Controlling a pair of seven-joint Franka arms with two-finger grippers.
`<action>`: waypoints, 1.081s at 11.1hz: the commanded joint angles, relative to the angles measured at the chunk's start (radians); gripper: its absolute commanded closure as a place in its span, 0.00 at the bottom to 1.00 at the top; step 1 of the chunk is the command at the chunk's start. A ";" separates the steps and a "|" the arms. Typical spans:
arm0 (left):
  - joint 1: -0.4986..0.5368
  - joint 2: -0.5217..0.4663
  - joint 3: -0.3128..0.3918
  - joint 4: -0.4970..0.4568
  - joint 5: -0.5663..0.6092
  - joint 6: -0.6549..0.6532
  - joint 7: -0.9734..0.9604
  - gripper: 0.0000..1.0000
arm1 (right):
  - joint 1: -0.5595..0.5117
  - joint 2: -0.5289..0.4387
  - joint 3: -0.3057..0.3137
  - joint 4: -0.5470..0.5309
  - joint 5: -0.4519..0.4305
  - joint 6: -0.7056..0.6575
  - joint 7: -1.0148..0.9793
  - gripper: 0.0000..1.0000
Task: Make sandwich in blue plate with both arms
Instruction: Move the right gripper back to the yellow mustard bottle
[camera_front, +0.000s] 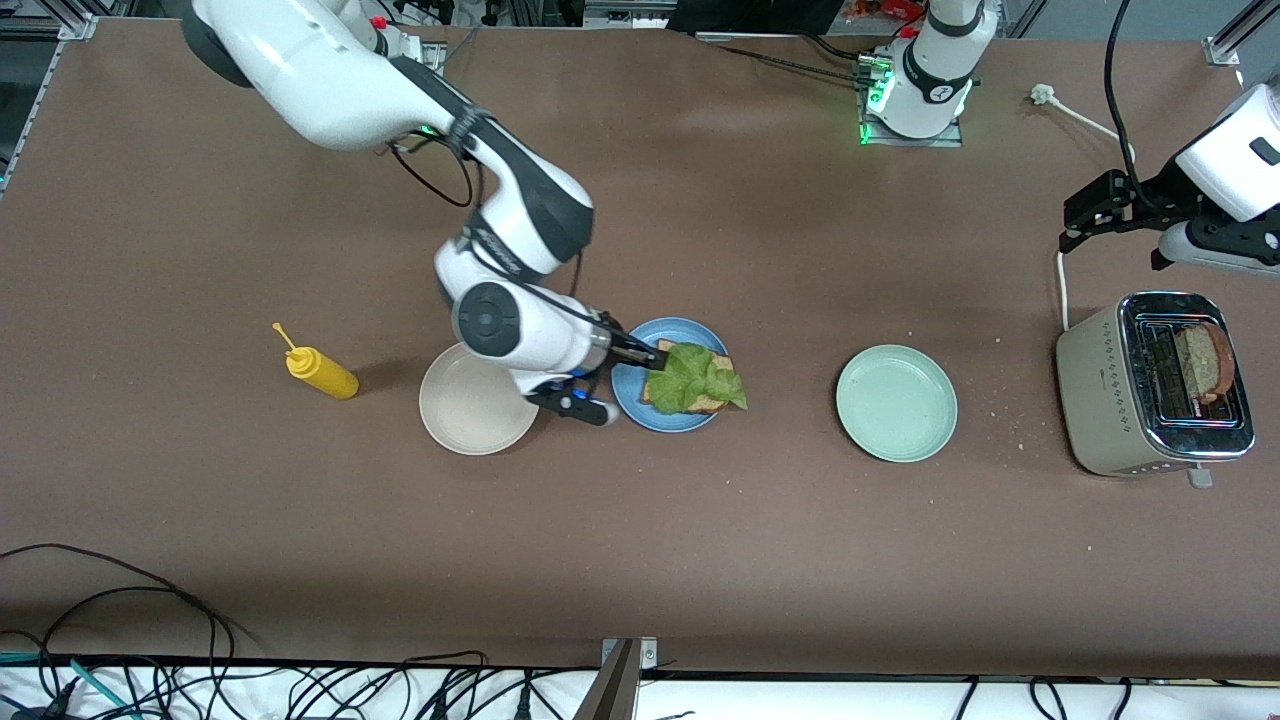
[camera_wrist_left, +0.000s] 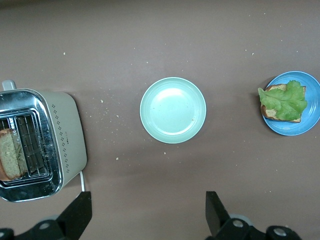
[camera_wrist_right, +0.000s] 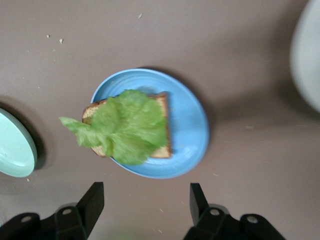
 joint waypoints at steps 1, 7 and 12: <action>0.005 -0.012 0.004 -0.009 -0.026 -0.008 0.004 0.00 | -0.118 -0.164 -0.018 -0.060 0.003 -0.248 -0.182 0.19; 0.006 -0.012 0.006 -0.010 -0.026 -0.008 0.004 0.00 | -0.133 -0.377 -0.519 -0.127 0.301 -0.500 -1.053 0.15; 0.008 -0.012 0.006 -0.010 -0.026 -0.008 0.004 0.00 | -0.153 -0.365 -0.828 -0.178 0.547 -0.558 -1.736 0.15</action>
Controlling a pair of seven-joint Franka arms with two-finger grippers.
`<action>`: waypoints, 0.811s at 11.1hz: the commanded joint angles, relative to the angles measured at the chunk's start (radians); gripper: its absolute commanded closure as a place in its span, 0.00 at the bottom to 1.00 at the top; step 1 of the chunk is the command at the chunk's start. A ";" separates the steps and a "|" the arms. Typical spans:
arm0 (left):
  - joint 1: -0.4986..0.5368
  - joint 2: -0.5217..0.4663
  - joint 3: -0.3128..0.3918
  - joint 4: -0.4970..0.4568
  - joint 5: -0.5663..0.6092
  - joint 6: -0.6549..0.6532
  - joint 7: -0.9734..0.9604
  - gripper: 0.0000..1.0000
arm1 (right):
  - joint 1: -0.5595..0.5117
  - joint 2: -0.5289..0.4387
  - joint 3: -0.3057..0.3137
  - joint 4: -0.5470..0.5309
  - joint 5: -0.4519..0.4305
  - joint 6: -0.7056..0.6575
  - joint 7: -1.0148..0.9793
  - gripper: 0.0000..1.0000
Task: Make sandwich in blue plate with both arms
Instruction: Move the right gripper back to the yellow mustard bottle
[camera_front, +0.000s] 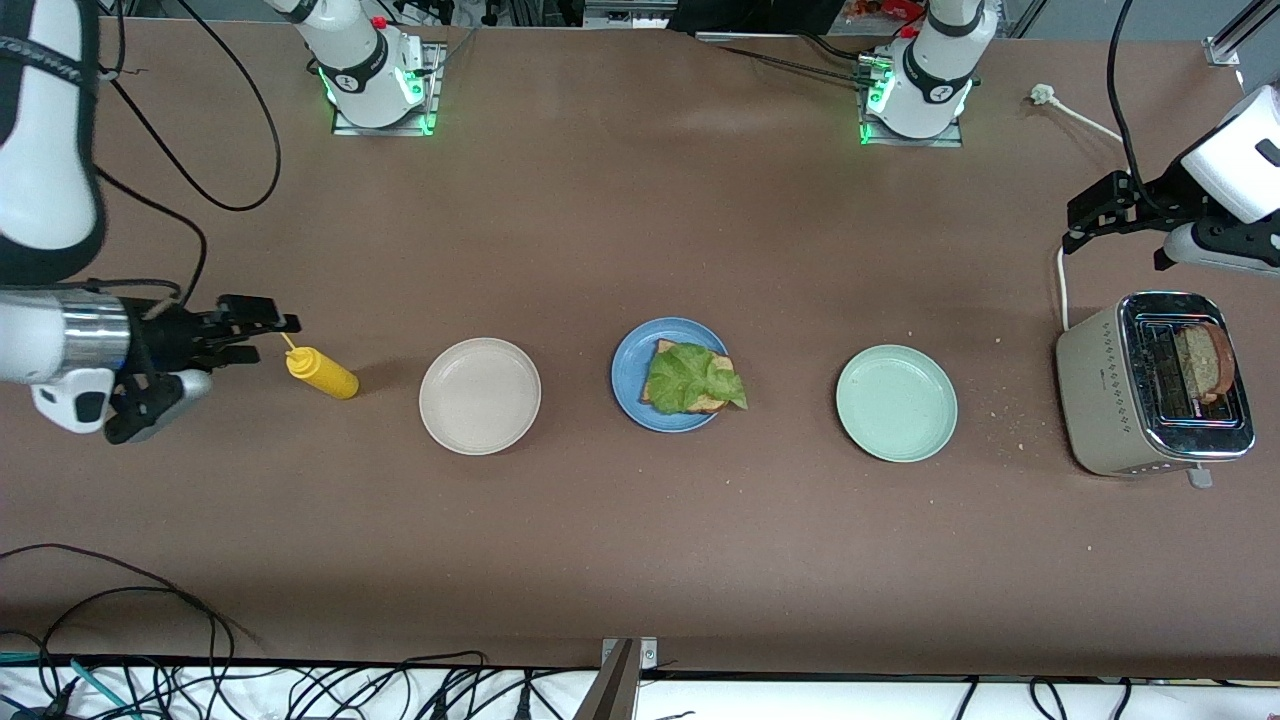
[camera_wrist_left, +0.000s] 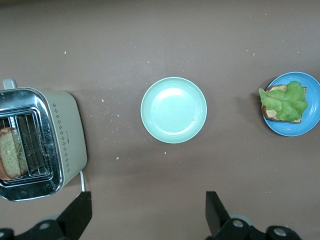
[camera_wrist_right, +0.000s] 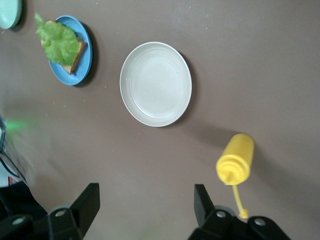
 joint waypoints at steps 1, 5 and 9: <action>0.006 -0.012 0.001 -0.010 -0.024 -0.008 0.004 0.00 | -0.006 0.008 -0.163 -0.105 0.214 -0.008 -0.417 0.15; 0.004 -0.006 0.001 -0.007 -0.024 -0.008 -0.006 0.00 | -0.037 0.094 -0.283 -0.168 0.395 -0.023 -0.869 0.00; 0.006 -0.006 0.001 -0.008 -0.024 -0.008 0.004 0.00 | -0.063 0.289 -0.398 -0.176 0.677 -0.160 -1.362 0.00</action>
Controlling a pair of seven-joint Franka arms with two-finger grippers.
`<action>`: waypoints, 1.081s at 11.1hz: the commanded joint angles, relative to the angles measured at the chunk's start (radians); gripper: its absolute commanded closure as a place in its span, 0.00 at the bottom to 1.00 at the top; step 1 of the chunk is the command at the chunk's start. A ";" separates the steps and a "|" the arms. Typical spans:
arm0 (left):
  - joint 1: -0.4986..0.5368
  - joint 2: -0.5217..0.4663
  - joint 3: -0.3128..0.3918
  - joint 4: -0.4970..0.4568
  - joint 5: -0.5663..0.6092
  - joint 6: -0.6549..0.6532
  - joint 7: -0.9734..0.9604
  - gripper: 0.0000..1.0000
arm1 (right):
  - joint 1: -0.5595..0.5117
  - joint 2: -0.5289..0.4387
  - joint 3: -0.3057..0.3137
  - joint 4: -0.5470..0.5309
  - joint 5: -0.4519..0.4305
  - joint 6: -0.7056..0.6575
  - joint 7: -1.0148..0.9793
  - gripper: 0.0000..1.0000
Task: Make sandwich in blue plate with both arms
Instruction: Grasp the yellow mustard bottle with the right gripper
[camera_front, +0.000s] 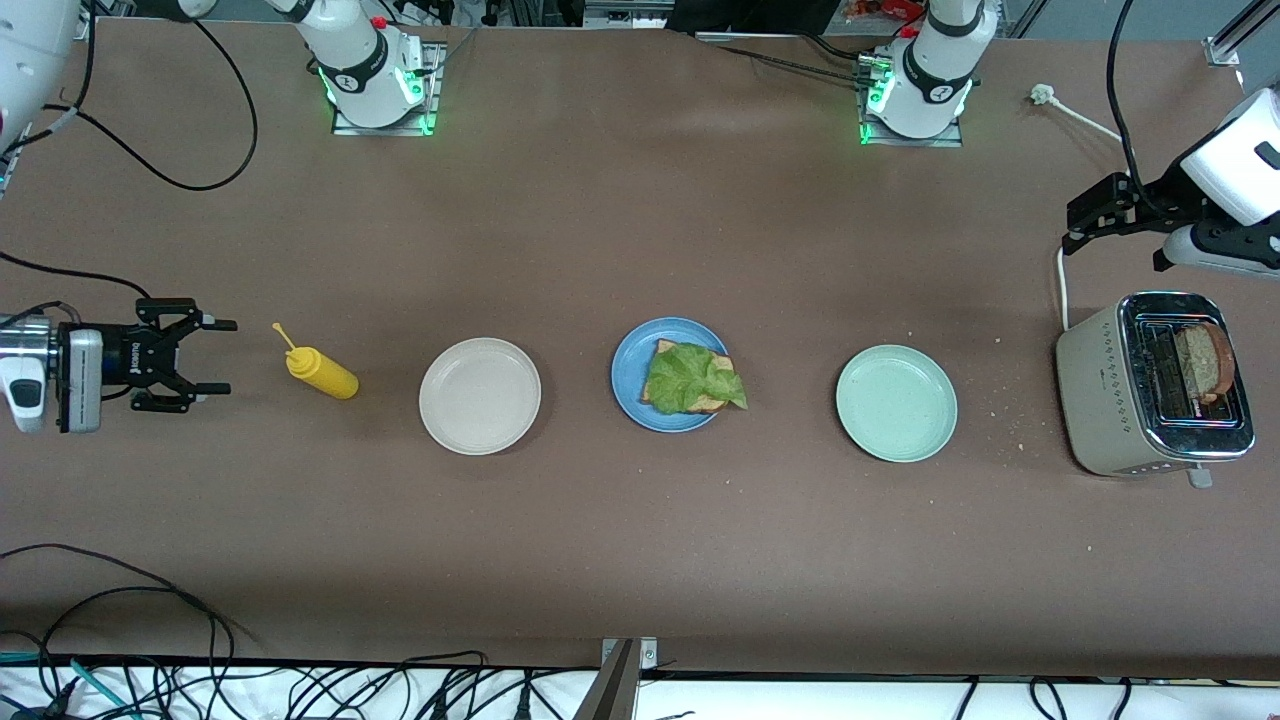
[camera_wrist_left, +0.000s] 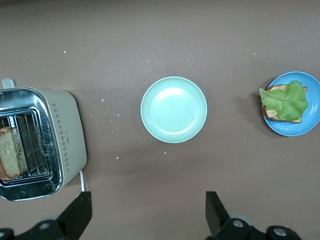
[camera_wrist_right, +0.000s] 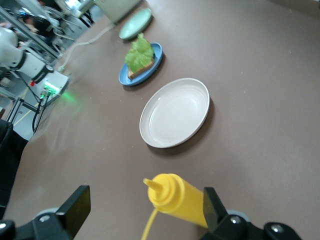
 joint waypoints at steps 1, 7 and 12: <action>0.006 -0.009 0.000 -0.009 -0.023 -0.008 0.006 0.00 | -0.021 0.121 -0.053 0.013 0.152 -0.095 -0.299 0.00; 0.004 -0.004 0.000 -0.006 -0.025 -0.004 0.006 0.00 | -0.068 0.255 -0.053 0.014 0.267 -0.174 -0.687 0.00; 0.007 0.006 0.002 -0.006 -0.034 -0.003 0.009 0.00 | -0.084 0.335 -0.053 0.016 0.309 -0.211 -0.849 0.00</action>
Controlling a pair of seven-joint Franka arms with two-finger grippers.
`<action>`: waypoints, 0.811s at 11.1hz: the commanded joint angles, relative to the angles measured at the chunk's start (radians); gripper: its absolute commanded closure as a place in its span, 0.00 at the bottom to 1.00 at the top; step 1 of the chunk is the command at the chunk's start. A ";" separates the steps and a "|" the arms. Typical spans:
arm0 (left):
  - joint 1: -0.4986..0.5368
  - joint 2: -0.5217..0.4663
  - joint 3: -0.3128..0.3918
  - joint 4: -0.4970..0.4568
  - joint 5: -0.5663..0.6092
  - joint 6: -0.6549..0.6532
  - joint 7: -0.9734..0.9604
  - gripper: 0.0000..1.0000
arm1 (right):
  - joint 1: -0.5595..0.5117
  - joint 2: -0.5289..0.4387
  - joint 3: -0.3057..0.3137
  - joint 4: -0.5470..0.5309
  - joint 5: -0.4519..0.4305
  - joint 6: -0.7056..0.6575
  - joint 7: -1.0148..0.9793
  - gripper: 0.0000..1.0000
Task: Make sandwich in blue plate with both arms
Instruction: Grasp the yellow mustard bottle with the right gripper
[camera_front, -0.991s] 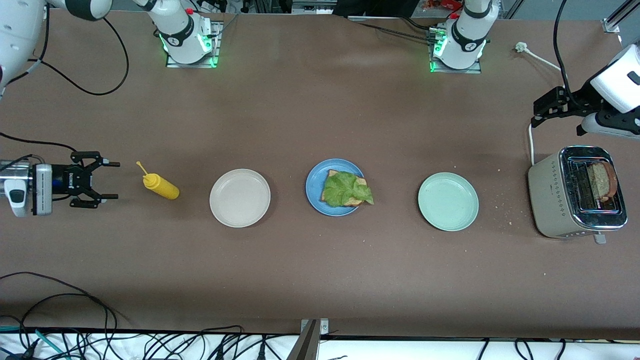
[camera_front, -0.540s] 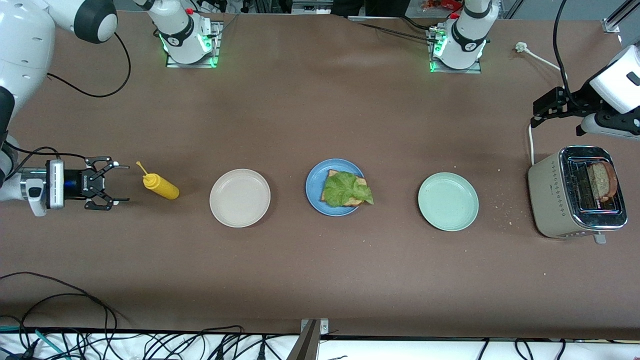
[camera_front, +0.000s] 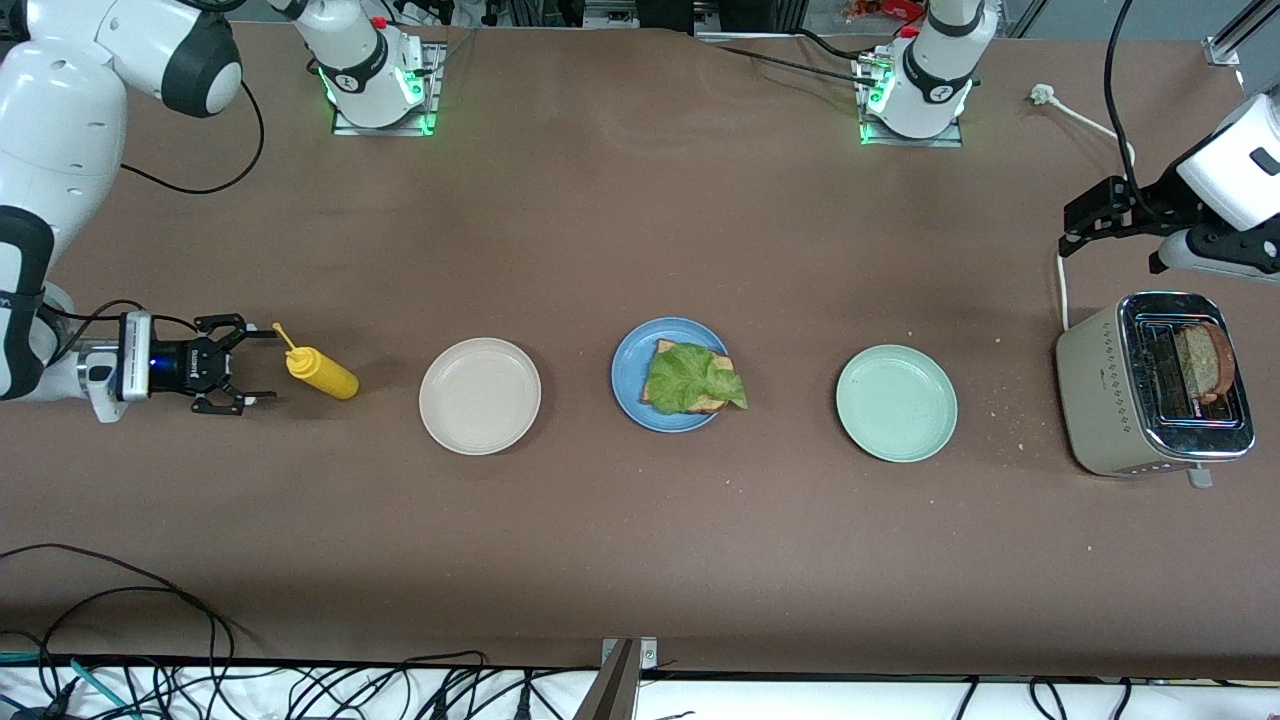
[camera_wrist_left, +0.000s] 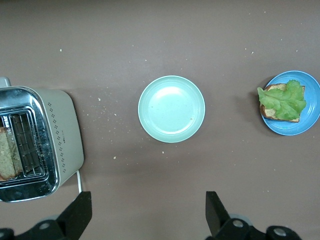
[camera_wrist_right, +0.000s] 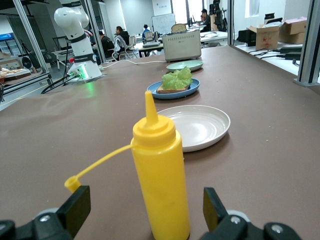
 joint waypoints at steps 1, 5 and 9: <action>0.007 -0.001 0.000 -0.005 -0.026 -0.004 0.009 0.00 | -0.011 0.054 -0.010 0.018 0.058 -0.034 -0.081 0.00; 0.001 0.000 -0.003 -0.005 -0.014 -0.004 0.006 0.00 | -0.007 0.088 0.032 0.016 0.111 -0.037 -0.095 0.00; 0.007 -0.001 0.002 0.001 -0.024 -0.004 0.006 0.00 | 0.000 0.117 0.080 0.018 0.167 -0.051 -0.099 0.00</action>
